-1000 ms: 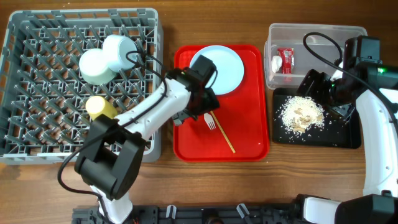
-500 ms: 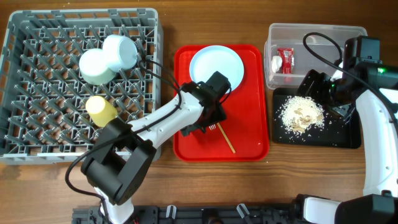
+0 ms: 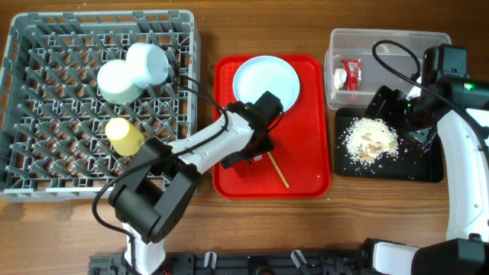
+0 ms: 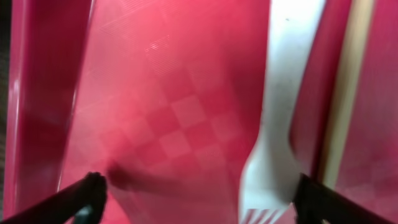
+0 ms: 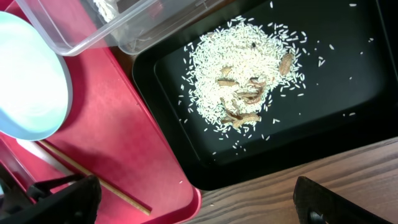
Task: Sort waste into correct bins and load items into the dishwasher rack
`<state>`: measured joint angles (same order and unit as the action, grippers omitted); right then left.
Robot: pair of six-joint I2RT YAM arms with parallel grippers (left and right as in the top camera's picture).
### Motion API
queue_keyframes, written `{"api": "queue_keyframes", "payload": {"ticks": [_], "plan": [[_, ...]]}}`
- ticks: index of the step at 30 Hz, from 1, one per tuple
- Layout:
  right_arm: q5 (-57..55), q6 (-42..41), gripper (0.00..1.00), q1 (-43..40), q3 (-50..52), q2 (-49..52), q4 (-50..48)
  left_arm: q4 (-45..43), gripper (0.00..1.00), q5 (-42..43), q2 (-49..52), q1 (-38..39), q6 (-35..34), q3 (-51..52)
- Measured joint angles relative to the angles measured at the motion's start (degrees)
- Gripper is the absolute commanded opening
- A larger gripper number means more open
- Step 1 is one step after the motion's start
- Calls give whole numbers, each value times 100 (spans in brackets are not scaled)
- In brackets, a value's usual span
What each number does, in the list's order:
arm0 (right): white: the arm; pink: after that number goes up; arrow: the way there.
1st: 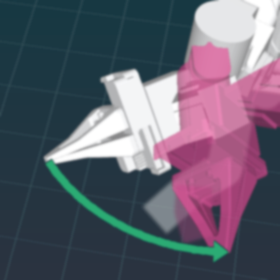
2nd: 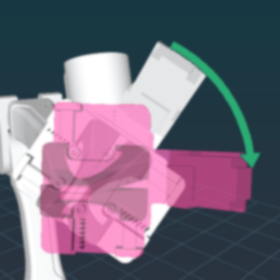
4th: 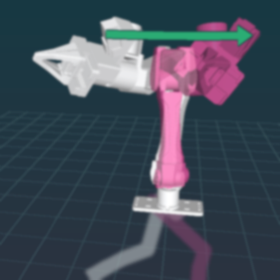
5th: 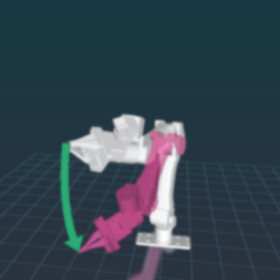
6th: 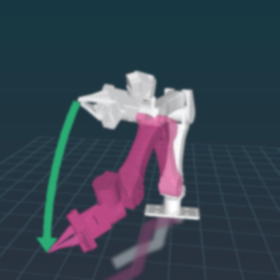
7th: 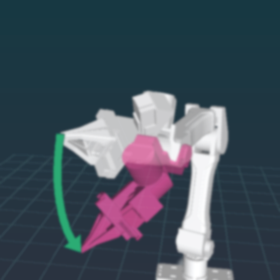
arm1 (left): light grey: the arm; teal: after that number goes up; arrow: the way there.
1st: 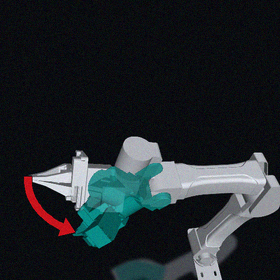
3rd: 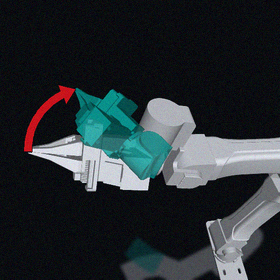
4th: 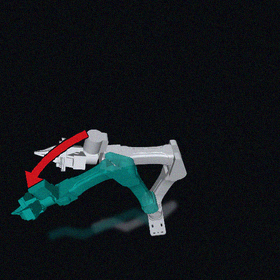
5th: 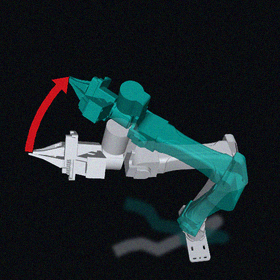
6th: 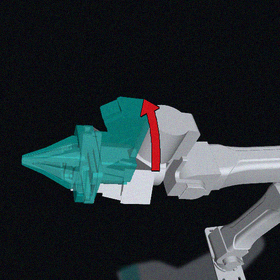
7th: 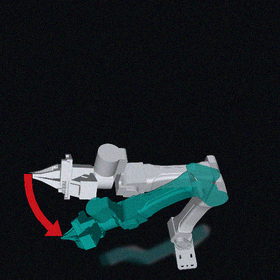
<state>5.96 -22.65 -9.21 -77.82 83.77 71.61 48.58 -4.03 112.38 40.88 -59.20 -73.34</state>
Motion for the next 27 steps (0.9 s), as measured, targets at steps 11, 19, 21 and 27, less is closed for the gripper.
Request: {"api": "queue_keyframes", "payload": {"ticks": [11, 19, 21, 27], "plan": [[0, 0, 100, 0, 0, 0, 15, 7, 36, -63, 9, 0, -9, 0], [0, 0, 100, 0, 0, 0, 17, -66, 34, -63, 9, 0, 2, 0], [0, 0, 100, 0, 0, 0, 17, -146, 34, -63, 9, 0, 61, 0], [0, 0, 100, 0, 0, 0, 15, -153, 45, -63, 9, 0, 240, 0]]}}
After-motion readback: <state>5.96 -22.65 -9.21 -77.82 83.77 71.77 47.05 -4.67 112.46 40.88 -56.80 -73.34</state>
